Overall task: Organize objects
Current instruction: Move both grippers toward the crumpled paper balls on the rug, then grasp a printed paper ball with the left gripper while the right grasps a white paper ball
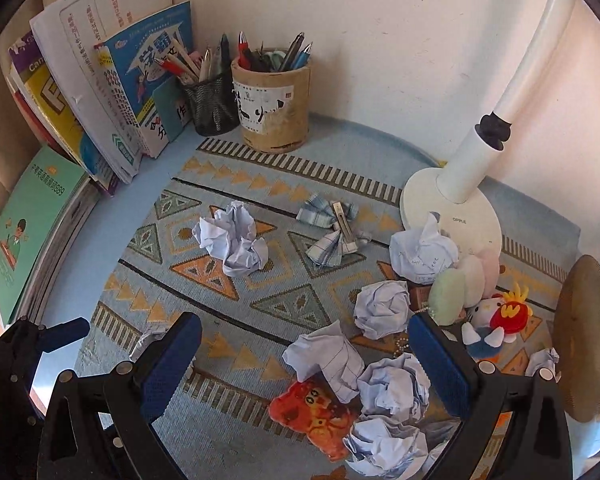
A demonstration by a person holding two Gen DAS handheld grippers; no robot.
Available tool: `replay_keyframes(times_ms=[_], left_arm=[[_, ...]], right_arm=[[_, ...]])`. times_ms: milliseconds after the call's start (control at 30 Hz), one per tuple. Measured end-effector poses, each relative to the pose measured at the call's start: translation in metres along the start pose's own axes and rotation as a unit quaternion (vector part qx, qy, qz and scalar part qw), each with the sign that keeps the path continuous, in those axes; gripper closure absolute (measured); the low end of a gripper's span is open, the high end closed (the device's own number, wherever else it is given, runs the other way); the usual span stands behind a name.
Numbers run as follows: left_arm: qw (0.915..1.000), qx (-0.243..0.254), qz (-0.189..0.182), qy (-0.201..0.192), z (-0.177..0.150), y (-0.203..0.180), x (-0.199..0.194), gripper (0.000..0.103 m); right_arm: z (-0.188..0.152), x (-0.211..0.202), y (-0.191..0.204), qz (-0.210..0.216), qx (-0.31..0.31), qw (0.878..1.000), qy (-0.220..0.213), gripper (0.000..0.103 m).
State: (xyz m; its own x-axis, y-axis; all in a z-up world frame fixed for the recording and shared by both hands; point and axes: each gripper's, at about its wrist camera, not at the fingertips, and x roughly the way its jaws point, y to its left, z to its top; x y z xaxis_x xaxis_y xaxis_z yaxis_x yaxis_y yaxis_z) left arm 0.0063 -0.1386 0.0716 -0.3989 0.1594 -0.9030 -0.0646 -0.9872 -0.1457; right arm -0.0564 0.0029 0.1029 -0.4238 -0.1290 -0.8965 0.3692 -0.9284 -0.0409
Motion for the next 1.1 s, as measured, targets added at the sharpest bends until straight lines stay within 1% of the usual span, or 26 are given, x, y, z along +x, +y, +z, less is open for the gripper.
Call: replay_keyframes(times_ms=[100, 200, 400, 500, 567, 600, 633, 700, 733, 767, 933, 967, 1000, 1033, 1100], left_arm=[[0.9999, -0.002, -0.011, 0.006, 0.000, 0.002, 0.002, 0.003], [0.9998, -0.005, -0.014, 0.016, -0.002, 0.005, 0.007, 0.004], [0.9994, -0.010, -0.012, 0.029, -0.002, 0.007, 0.016, 0.004], [0.9990, -0.010, -0.016, 0.041, -0.002, 0.009, 0.023, 0.006], [0.9985, -0.008, -0.016, 0.051, -0.003, 0.009, 0.029, 0.010], [0.9982, -0.006, -0.017, 0.056, -0.003, 0.009, 0.032, 0.013], [0.9980, -0.006, -0.018, 0.060, -0.003, 0.009, 0.035, 0.015], [0.9975, -0.005, -0.021, 0.067, -0.002, 0.009, 0.040, 0.017], [0.9973, -0.004, -0.021, 0.071, -0.002, 0.009, 0.042, 0.021], [0.9970, -0.004, -0.020, 0.075, -0.002, 0.009, 0.044, 0.023], [0.9964, -0.005, -0.021, 0.082, -0.002, 0.009, 0.049, 0.023], [0.9966, -0.003, -0.020, 0.080, -0.002, 0.008, 0.050, 0.024], [0.9967, -0.002, -0.018, 0.079, -0.001, 0.008, 0.051, 0.026], [0.9967, -0.001, -0.021, 0.078, -0.001, 0.007, 0.052, 0.035], [0.9961, 0.001, -0.023, 0.085, -0.001, 0.006, 0.057, 0.049]], right_arm=[[0.003, 0.005, 0.004, 0.006, -0.010, 1.000, 0.003, 0.000], [0.006, 0.015, 0.007, 0.014, -0.017, 1.000, 0.011, 0.000], [0.013, 0.042, 0.008, 0.039, -0.021, 0.998, 0.037, 0.000], [0.020, 0.063, 0.013, 0.061, -0.023, 0.996, 0.058, 0.000], [0.026, 0.081, 0.017, 0.081, -0.024, 0.993, 0.078, 0.004], [0.028, 0.090, 0.020, 0.092, -0.023, 0.992, 0.088, 0.009], [0.030, 0.097, 0.022, 0.095, -0.022, 0.991, 0.095, 0.013], [0.037, 0.110, 0.027, 0.090, -0.024, 0.991, 0.101, 0.017], [0.040, 0.114, 0.028, 0.094, -0.025, 0.990, 0.104, 0.018], [0.043, 0.117, 0.028, 0.099, -0.025, 0.989, 0.103, 0.018], [0.050, 0.121, 0.034, 0.097, -0.036, 0.990, 0.096, 0.020], [0.051, 0.123, 0.035, 0.094, -0.039, 0.990, 0.096, 0.022], [0.050, 0.125, 0.036, 0.093, -0.040, 0.990, 0.098, 0.034], [0.050, 0.127, 0.036, 0.094, -0.040, 0.990, 0.101, 0.049], [0.049, 0.128, 0.035, 0.093, -0.036, 0.989, 0.105, 0.058]])
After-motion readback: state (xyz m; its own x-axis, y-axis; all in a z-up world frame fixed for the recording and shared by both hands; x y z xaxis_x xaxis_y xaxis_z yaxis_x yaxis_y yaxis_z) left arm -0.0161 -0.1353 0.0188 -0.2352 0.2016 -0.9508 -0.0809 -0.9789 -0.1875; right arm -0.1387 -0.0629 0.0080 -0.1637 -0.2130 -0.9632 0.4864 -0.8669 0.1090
